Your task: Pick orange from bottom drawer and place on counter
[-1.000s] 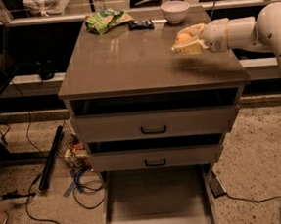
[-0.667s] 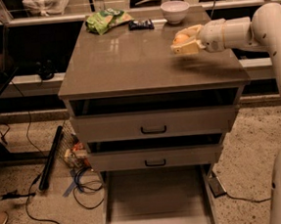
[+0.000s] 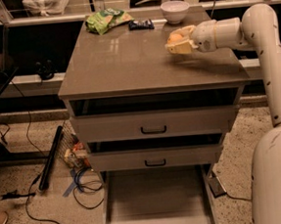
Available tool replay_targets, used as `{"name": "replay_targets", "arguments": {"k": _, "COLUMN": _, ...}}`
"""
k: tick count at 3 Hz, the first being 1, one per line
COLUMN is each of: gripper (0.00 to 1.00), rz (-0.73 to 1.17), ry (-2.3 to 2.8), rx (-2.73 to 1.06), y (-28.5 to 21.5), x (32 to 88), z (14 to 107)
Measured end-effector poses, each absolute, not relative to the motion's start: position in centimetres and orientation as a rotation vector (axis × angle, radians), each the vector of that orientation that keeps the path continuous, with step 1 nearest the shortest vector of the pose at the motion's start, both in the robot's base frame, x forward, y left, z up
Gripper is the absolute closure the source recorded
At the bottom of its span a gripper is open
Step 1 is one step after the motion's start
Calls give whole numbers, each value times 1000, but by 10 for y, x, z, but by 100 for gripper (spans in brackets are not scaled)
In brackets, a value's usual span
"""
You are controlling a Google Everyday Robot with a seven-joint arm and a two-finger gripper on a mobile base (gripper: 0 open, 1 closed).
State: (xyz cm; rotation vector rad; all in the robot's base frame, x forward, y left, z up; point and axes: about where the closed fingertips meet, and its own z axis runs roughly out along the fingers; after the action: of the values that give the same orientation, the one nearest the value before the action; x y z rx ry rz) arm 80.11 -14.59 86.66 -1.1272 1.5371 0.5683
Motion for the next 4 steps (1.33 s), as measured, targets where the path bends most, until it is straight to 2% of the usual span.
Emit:
{"name": "replay_targets", "arguments": {"k": 1, "gripper": 5, "rz": 578, "ry": 1533, "rx": -1130, "y": -142, "x": 805, "z": 866}}
{"name": "replay_targets", "arguments": {"k": 2, "gripper": 0, "rz": 586, "ry": 1524, "rx": -1133, "y": -140, "x": 808, "z": 866}}
{"name": "replay_targets", "arguments": {"k": 4, "gripper": 0, "rz": 508, "ry": 1522, "rx": -994, "y": -198, "x": 797, "z": 879}}
